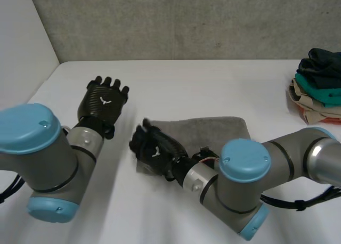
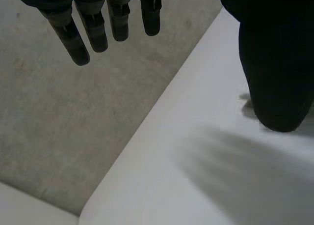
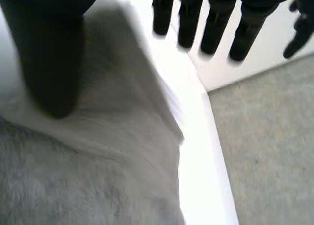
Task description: Fold the laundry.
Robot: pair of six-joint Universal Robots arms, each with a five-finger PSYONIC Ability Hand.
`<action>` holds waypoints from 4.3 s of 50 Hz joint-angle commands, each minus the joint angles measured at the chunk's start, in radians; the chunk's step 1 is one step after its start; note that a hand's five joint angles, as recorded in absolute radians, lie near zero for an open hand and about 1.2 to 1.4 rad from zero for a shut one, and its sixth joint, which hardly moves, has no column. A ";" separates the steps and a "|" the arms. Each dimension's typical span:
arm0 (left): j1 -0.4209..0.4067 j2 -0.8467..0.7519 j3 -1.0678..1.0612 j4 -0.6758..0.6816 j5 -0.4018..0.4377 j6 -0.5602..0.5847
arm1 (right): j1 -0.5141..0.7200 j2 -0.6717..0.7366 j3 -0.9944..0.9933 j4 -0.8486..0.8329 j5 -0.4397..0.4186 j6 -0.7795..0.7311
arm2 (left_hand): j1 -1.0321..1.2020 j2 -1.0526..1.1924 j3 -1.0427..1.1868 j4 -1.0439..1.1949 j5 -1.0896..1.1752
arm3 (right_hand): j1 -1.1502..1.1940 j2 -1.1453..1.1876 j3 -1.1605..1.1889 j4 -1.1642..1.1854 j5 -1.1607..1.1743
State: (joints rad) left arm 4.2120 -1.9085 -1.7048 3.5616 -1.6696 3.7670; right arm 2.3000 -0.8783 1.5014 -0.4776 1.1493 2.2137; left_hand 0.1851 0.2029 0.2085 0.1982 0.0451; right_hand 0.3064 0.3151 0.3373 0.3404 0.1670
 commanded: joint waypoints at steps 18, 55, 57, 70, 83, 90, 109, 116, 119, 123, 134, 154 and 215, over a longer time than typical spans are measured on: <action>-0.176 -0.156 0.175 -0.010 -0.004 -0.154 | -0.444 -0.225 0.246 0.327 0.277 0.229 | -0.011 -0.028 -0.034 -0.024 -0.045 | 0.599 0.590 0.568 0.565 0.564; -0.133 -0.018 0.120 -0.006 -0.004 -0.176 | -0.209 -0.347 0.128 0.125 0.135 0.562 | -0.011 -0.028 -0.034 -0.024 -0.045 | -0.132 -0.141 -0.163 -0.166 -0.167; -0.161 -0.038 0.157 -0.010 -0.004 -0.223 | -0.259 -0.350 0.117 0.169 0.127 0.700 | -0.011 -0.028 -0.034 -0.024 -0.045 | -0.132 -0.141 -0.163 -0.166 -0.167; -0.267 -0.316 0.418 -0.378 -0.047 -0.414 | -0.287 -0.093 -0.162 0.576 0.096 0.778 | -0.004 -0.022 -0.027 -0.017 -0.038 | -0.132 -0.141 -0.163 -0.166 -0.167; -0.265 -0.377 0.410 -0.483 -0.179 -0.401 | -0.278 -0.005 -0.210 0.611 0.292 0.540 | -0.007 -0.025 -0.030 -0.020 -0.041 | -0.132 -0.141 -0.163 -0.166 -0.167; -0.265 -0.229 0.413 -0.454 -0.165 -0.403 | -0.231 -0.165 -0.087 0.450 0.334 0.500 | -0.010 -0.028 -0.033 -0.023 -0.044 | -0.132 -0.141 -0.163 -0.166 -0.167; -0.201 -0.057 0.346 -0.374 0.091 -0.409 | -0.090 -0.255 0.310 0.106 0.280 0.419 | -0.004 -0.022 -0.027 -0.017 -0.038 | -0.132 -0.141 -0.163 -0.166 -0.167; -0.199 -0.066 0.343 -0.374 0.094 -0.414 | -0.096 -0.167 0.275 0.042 0.280 0.414 | -0.004 -0.022 -0.027 -0.017 -0.038 | -0.132 -0.141 -0.163 -0.166 -0.167; -0.199 -0.066 0.337 -0.374 0.096 -0.414 | -0.096 -0.140 0.261 0.024 0.280 0.412 | -0.004 -0.022 -0.027 -0.017 -0.038 | -0.110 -0.119 -0.141 -0.144 -0.145; -0.199 -0.064 0.329 -0.371 0.096 -0.414 | -0.096 -0.126 0.250 -0.016 0.277 0.411 | -0.004 -0.022 -0.027 -0.017 -0.038 | 0.048 0.040 0.017 0.014 0.013; -0.199 -0.057 0.326 -0.371 0.096 -0.414 | -0.096 -0.064 0.149 -0.013 0.277 0.420 | -0.004 -0.022 -0.027 -0.017 -0.038 | 0.096 0.087 0.065 0.061 0.060; -0.184 0.038 0.323 -0.359 0.097 -0.412 | -0.233 -0.091 -0.136 -0.003 0.273 0.428 | -0.004 -0.022 -0.027 -0.017 -0.038 | 1.090 1.081 1.059 1.056 1.055; -0.248 0.055 0.295 -0.305 0.341 -0.415 | -1.185 0.085 -0.339 -0.339 -0.298 0.960 | -0.004 -0.022 -0.027 -0.017 -0.038 | -0.132 -0.141 -0.163 -0.166 -0.167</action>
State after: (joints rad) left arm 3.9633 -1.8559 -1.4106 3.2567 -1.3276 3.3532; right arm 1.1147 -0.6593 1.0546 -0.8645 0.8133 3.1734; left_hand 0.1632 0.2029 0.2086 0.1982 0.0431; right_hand 0.2347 0.2171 0.2228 0.2303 0.1159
